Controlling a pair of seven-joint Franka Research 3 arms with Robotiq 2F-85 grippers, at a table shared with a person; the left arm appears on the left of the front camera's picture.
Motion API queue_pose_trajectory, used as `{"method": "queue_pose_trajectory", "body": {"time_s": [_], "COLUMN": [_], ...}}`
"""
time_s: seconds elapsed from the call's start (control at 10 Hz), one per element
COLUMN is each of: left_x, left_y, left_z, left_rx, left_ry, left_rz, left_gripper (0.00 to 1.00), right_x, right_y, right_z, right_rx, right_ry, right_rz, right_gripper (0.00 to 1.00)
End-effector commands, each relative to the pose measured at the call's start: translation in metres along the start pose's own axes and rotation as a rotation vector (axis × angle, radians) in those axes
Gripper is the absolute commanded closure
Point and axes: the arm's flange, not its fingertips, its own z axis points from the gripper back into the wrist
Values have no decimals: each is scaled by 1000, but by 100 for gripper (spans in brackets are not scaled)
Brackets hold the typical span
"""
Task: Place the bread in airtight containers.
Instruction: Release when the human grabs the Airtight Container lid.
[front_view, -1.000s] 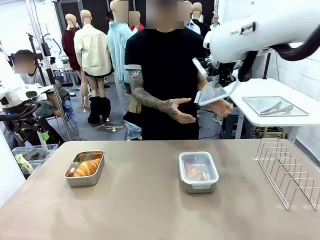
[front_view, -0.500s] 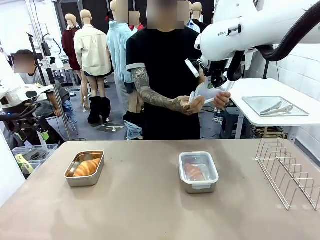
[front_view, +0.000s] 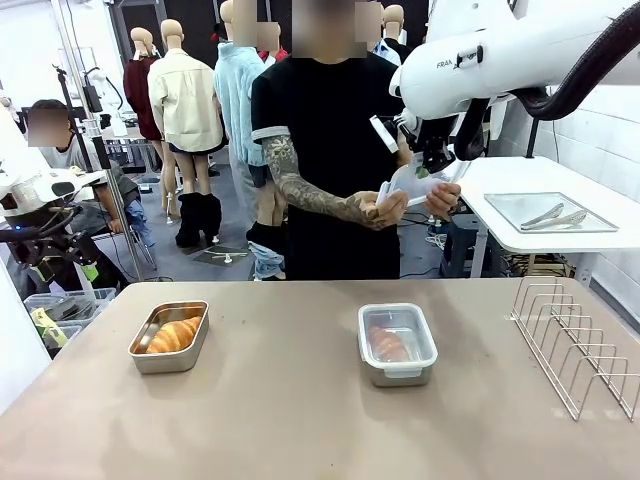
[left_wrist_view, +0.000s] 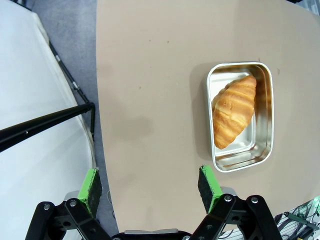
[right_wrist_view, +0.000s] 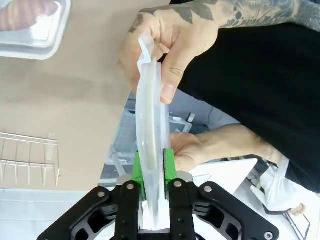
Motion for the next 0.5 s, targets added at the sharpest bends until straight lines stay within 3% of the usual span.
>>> {"method": "queue_pose_trajectory", "body": {"time_s": [0.0, 0.1, 0.2, 0.4], "left_x": [-1, -1, -1, -1], "left_y": [0, 0, 0, 0], "left_z": [0, 0, 0, 0], "left_rx": [28, 28, 28, 28], "left_ry": [-8, -8, -8, -8], "left_rz": [16, 16, 16, 16], "left_gripper": [0, 0, 0, 0], "right_x": [0, -2, -2, -9], "right_y": [2, 5, 14, 57], "right_z": [11, 15, 20, 51], "right_rx": [34, 36, 65, 194], "right_ry": [16, 18, 8, 6], "right_rz": [-30, -35, -8, -50], "right_gripper": [29, 10, 0, 0]}}
